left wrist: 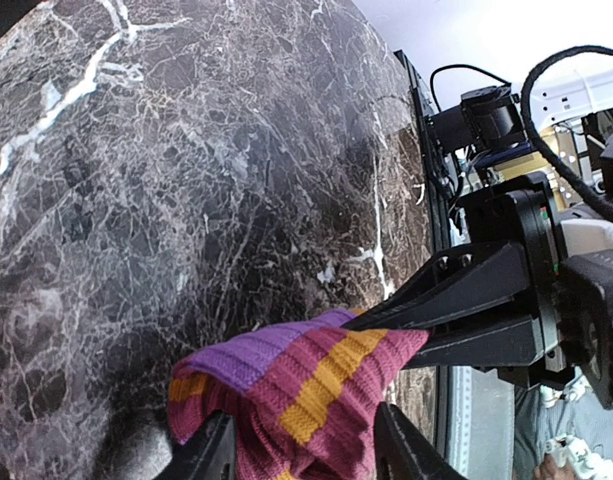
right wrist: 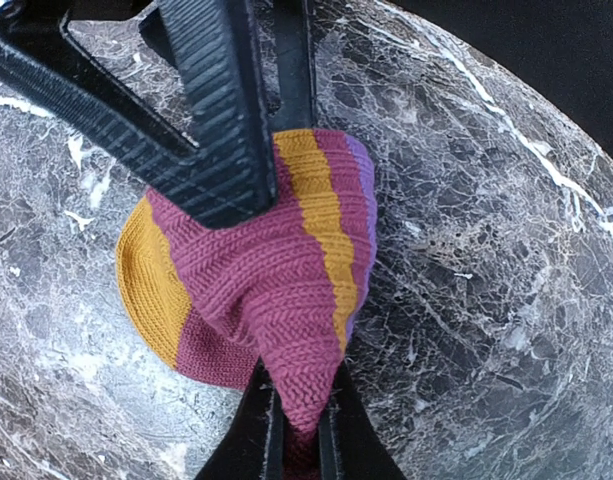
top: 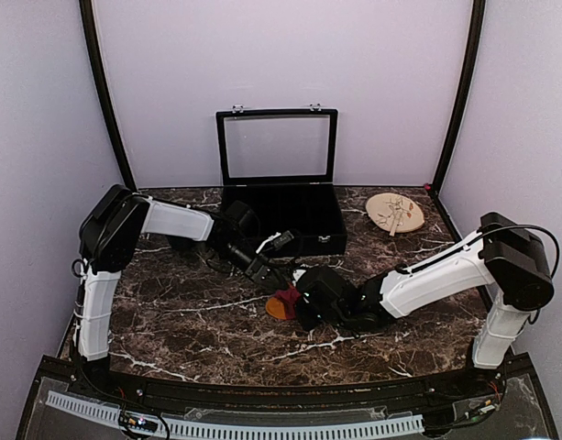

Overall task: Roll the socks
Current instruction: Roll the sock at the center of the board.

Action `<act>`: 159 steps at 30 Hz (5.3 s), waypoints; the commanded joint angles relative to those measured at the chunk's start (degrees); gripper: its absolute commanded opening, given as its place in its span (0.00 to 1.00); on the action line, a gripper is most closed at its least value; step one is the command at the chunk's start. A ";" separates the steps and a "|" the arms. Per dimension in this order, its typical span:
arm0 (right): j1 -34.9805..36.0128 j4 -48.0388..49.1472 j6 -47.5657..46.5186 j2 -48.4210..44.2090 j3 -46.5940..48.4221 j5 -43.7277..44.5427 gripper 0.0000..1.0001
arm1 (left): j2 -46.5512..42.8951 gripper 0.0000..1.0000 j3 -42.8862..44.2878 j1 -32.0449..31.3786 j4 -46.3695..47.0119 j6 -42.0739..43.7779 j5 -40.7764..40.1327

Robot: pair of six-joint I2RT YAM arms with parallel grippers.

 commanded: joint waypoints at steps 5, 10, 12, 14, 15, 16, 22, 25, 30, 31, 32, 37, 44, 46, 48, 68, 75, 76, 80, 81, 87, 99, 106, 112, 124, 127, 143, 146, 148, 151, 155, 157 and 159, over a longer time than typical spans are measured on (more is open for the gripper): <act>0.62 2.78 -0.73 -0.26 0.70 1.17 0.00 | 1.54 0.42 2.46 0.28 -3.17 1.58 4.57; 0.63 3.14 -0.89 -0.18 0.74 1.42 0.00 | 2.48 0.38 3.78 0.11 -5.10 2.79 5.38; 0.62 3.23 -0.97 -0.06 0.95 1.32 0.00 | 2.58 0.35 4.03 -0.02 -5.24 3.00 5.80; 0.59 3.31 -1.04 0.10 1.14 1.29 0.00 | 2.77 0.30 4.21 -0.15 -5.37 3.24 6.08; 0.62 3.31 -1.04 0.13 1.16 1.23 0.00 | 2.84 0.25 4.30 -0.18 -5.30 3.42 6.28; 0.63 3.35 -1.09 0.06 1.18 1.23 0.00 | 2.99 0.20 4.31 -0.19 -5.17 3.47 6.64; 0.52 2.31 -0.98 0.57 1.90 0.60 0.00 | 3.30 0.00 4.06 -0.24 -2.54 2.93 8.62; 0.17 2.21 0.07 0.33 1.68 -0.15 0.00 | 3.25 0.00 3.96 -0.24 0.13 2.39 8.67; -1.65 1.91 2.51 0.22 0.70 -3.45 0.00 | 3.38 0.00 3.46 -0.17 5.25 0.79 8.48; -2.06 1.95 3.04 0.22 0.43 -4.35 0.00 | 3.39 0.00 3.22 -0.16 6.87 0.18 8.50; -2.52 2.14 3.76 0.15 0.11 -5.48 0.00 | 3.54 0.00 3.06 -0.16 7.87 -0.27 8.49; -4.59 3.47 7.03 -0.63 -2.23 -8.67 0.12 | 4.67 0.00 2.31 -0.16 10.35 0.07 8.57; -6.59 4.25 10.23 -0.57 -3.45 -10.38 0.23 | 5.00 0.00 -1.44 -0.23 16.58 -0.23 8.11; -6.90 4.28 10.69 -0.31 -3.32 -10.76 0.24 | 5.15 0.00 -2.18 -0.23 18.21 -0.59 8.07; -7.14 4.25 11.02 -0.24 -3.19 -10.91 0.27 | 5.16 0.00 -2.75 -0.24 19.76 -0.92 8.18; -10.04 12.32 14.58 -3.33 -8.36 -18.54 0.51 | 5.19 0.00 -3.32 -1.97 16.78 10.50 -0.95; -10.61 15.94 15.31 -5.58 -11.06 -20.33 0.53 | 3.28 0.00 -6.03 -3.09 17.20 15.46 -4.50; -10.70 16.45 15.53 -5.85 -11.45 -20.54 0.53 | 2.92 0.00 -7.28 -3.20 18.07 15.64 -4.96; -10.95 18.37 16.58 -6.71 -13.24 -21.12 0.54 | 0.79 0.00 -11.42 -3.84 22.77 15.96 -6.67; -11.03 18.95 16.90 -7.03 -13.73 -21.31 0.54 | 0.13 0.00 -12.63 -4.02 24.39 15.91 -7.04; -11.94 22.62 19.21 -8.22 -16.55 -22.71 0.56 | -3.81 0.00 -19.50 -4.80 34.53 15.42 -10.06; -13.51 37.55 26.43 -1.79 -20.28 -29.94 0.60 | -6.17 0.00 -25.19 -6.06 44.84 13.62 -14.51; -13.60 43.39 29.03 1.42 -23.08 -30.80 0.66 | -7.05 0.00 -27.18 -6.27 48.70 12.45 -15.46; -13.46 44.64 30.03 3.56 -22.62 -32.01 0.64 | -7.58 0.00 -27.99 -6.24 50.89 11.47 -15.87; -11.75 36.70 27.84 5.43 -18.15 -29.11 0.49 | -8.37 0.00 -30.04 -6.23 56.34 8.51 -15.97; -11.26 35.43 27.43 6.00 -17.10 -28.89 0.43 | -8.58 0.00 -30.64 -6.22 57.73 7.61 -16.02; -7.97 20.60 18.48 4.44 -10.05 -19.59 0.00 | -9.50 0.17 -27.75 -3.79 53.86 -3.27 -17.45; -7.82 17.87 16.47 3.20 -9.43 -16.85 0.00 | -11.40 0.29 -28.78 -3.26 53.62 -5.14 -21.13; -7.68 15.85 15.24 2.29 -8.81 -14.63 0.00 | -12.42 0.35 -29.12 -2.91 53.24 -6.58 -21.89; -7.44 12.57 13.12 1.44 -7.45 -11.02 0.00 | -13.51 0.41 -29.29 -2.37 52.16 -8.90 -22.85; -7.13 9.92 10.56 1.18 -5.69 -8.12 0.00 | -15.24 0.42 -30.59 -2.22 52.74 -11.92 -24.54; -6.83 9.06 9.37 1.18 -4.94 -6.86 0.00 | -15.93 0.42 -31.90 -2.21 53.54 -13.27 -24.88; -6.53 8.30 8.25 1.26 -4.28 -5.48 0.00 | -16.32 0.42 -33.64 -2.33 54.43 -14.17 -24.67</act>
